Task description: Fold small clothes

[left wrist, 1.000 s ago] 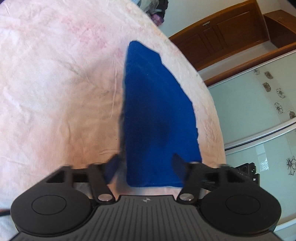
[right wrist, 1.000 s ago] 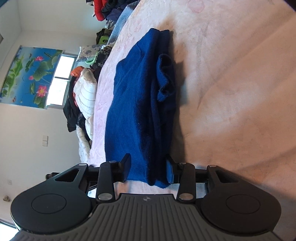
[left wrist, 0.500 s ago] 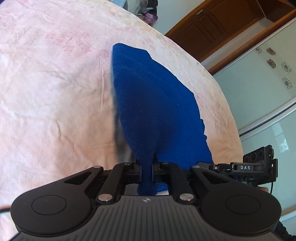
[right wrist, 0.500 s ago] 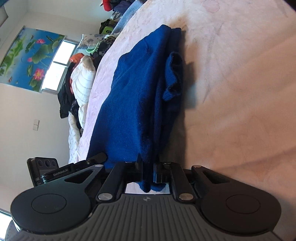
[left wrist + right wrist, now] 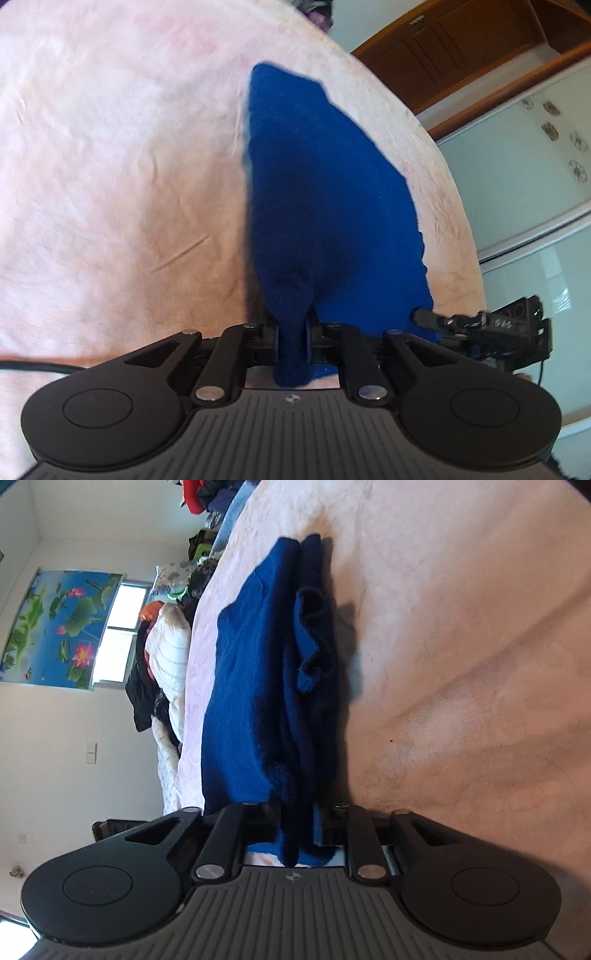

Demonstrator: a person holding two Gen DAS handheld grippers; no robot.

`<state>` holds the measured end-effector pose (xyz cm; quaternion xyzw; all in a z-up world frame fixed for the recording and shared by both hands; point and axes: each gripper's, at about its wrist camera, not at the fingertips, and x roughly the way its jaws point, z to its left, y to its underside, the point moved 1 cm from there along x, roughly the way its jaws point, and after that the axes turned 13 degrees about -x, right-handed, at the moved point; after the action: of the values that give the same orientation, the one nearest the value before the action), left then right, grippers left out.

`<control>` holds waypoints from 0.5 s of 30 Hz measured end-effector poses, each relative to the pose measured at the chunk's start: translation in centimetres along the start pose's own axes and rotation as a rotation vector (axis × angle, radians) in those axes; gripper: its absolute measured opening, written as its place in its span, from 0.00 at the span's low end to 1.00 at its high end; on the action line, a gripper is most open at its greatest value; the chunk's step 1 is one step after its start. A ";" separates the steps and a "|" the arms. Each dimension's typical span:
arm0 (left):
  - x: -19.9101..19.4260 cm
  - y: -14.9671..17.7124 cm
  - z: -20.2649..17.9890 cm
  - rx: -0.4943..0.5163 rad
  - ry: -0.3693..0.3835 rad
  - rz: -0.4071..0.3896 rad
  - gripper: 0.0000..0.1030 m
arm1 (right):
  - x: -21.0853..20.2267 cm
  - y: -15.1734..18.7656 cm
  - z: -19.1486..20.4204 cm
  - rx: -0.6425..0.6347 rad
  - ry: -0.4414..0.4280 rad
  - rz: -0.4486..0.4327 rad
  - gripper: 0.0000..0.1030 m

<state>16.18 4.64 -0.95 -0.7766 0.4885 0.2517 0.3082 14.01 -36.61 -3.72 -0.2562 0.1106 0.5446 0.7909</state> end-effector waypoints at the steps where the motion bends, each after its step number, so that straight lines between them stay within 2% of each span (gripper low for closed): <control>1: -1.2 0.4 -0.6 0.032 0.007 -0.035 0.12 | -0.8 0.2 0.3 -0.006 0.000 -0.025 0.39; 3: -3.3 1.4 -2.0 0.115 -0.016 -0.110 0.13 | -2.5 0.5 1.1 -0.019 -0.018 -0.080 0.46; 4: -4.2 2.2 -3.0 0.171 -0.064 -0.166 0.19 | -3.4 0.8 1.4 -0.031 -0.007 -0.103 0.47; 6: -5.2 4.7 -5.0 0.317 -0.189 -0.315 0.40 | -5.4 1.6 2.4 -0.087 0.072 -0.175 0.47; 7: -5.3 6.2 -5.8 0.382 -0.251 -0.388 0.67 | -6.3 2.2 3.3 -0.156 0.147 -0.214 0.47; 8: -5.0 7.5 -6.3 0.421 -0.313 -0.454 0.86 | -6.6 3.0 4.6 -0.244 0.226 -0.237 0.47; 9: -4.5 9.0 -6.5 0.438 -0.355 -0.510 0.86 | -6.7 4.1 6.1 -0.354 0.317 -0.251 0.48; 10: -4.1 10.2 -6.5 0.455 -0.366 -0.533 0.86 | -6.3 5.4 7.3 -0.452 0.400 -0.257 0.48; 13: -1.2 13.0 -6.1 0.465 -0.435 -0.511 0.86 | -3.4 9.9 10.0 -0.706 0.608 -0.220 0.59; 15: 0.0 13.6 -5.1 0.442 -0.465 -0.508 0.86 | -1.7 11.8 10.1 -0.787 0.682 -0.182 0.61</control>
<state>4.20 -3.59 -0.60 -0.7099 0.2406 0.2254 0.6223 1.45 -29.38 2.24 -0.7049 0.1262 0.3596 0.5982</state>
